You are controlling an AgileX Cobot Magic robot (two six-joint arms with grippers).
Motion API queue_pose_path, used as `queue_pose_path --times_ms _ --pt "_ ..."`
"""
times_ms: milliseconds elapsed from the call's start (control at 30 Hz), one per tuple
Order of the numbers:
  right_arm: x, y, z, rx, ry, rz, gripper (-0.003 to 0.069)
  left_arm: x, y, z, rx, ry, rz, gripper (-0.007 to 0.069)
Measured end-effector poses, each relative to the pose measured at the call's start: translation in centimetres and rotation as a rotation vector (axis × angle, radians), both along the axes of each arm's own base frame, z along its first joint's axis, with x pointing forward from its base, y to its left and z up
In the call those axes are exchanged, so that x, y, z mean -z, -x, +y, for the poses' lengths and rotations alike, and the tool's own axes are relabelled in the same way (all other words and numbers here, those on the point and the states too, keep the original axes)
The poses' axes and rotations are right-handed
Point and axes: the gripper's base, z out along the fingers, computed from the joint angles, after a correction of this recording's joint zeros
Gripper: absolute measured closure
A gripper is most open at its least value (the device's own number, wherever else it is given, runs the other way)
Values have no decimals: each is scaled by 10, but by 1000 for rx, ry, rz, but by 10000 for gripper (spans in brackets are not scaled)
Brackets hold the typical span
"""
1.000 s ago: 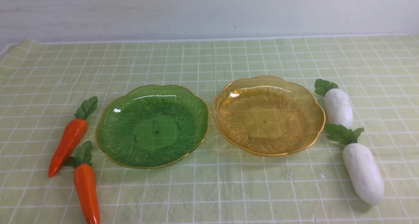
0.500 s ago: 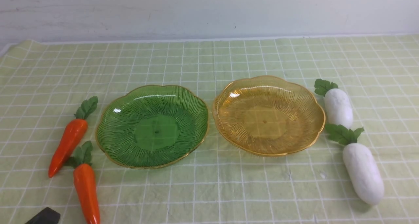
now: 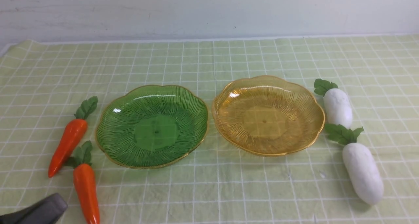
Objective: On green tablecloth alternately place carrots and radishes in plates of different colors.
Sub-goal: 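Place the white radish on the plate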
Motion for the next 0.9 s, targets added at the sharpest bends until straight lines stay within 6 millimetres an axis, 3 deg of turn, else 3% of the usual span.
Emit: queue_pose_path --times_ms 33,67,167,233,333,400,500,533,667,800,900 --pt "0 -3 1 -13 23 46 583 2 -4 -1 29 -40 72 632" --pt "6 -18 2 -44 70 202 583 4 -9 -1 59 -86 149 632" --pt "11 -47 3 -89 131 430 582 8 -28 -2 141 -201 336 632" --pt "11 -60 2 -101 149 498 578 9 -35 -2 168 -228 387 632" --pt "14 -102 2 -125 185 629 553 16 -52 -3 213 -260 477 628" --pt "16 -118 2 -136 197 660 534 20 -57 -3 223 -266 511 624" --pt "24 -155 3 -180 242 720 456 29 -65 -3 240 -274 575 599" --pt "24 -157 3 -183 244 724 451 29 -65 -3 240 -274 575 599" --pt "38 -192 3 -213 278 791 311 31 -66 -3 242 -276 589 563" --pt "54 -213 2 -225 296 842 140 31 -66 -3 242 -276 589 534" --pt "68 -218 2 -232 294 888 72 31 -66 -3 242 -276 589 527"
